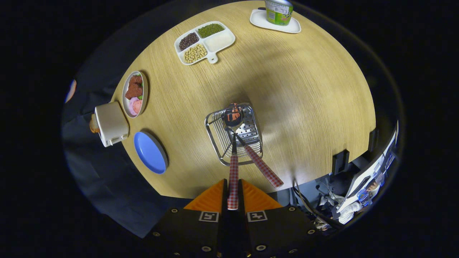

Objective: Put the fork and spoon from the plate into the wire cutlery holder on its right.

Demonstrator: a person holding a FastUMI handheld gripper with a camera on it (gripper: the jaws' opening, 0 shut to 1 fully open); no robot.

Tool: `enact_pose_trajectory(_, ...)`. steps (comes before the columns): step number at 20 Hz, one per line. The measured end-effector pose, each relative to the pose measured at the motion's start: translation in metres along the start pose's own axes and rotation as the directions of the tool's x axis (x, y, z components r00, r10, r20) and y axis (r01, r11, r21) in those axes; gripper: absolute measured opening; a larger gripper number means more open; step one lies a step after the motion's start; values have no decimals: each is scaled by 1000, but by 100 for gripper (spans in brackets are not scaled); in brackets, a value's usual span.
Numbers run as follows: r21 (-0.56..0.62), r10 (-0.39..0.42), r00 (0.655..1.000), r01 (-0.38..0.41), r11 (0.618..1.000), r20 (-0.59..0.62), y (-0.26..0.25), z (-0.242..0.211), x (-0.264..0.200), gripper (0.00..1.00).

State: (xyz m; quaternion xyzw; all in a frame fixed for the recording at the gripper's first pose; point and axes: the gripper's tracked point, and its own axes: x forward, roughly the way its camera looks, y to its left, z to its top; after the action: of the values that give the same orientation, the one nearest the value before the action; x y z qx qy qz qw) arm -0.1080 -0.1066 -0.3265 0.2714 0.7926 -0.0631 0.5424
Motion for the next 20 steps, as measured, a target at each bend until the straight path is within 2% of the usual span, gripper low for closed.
enact_pose_trajectory(6,10,37,995,-38,999,88,5,8,-13,22)
enact_pose_trajectory(10,-62,70,967,-56,997,243,10,20,-34,23)
enact_pose_trajectory(13,-130,107,915,-61,990,388,22,32,-58,35)
enact_pose_trajectory(15,-172,130,870,-53,984,476,28,34,-79,47)
enact_pose_trajectory(18,-237,174,774,-32,971,608,43,40,-108,65)
enact_pose_trajectory(20,-273,210,696,-21,962,687,52,42,-132,72)
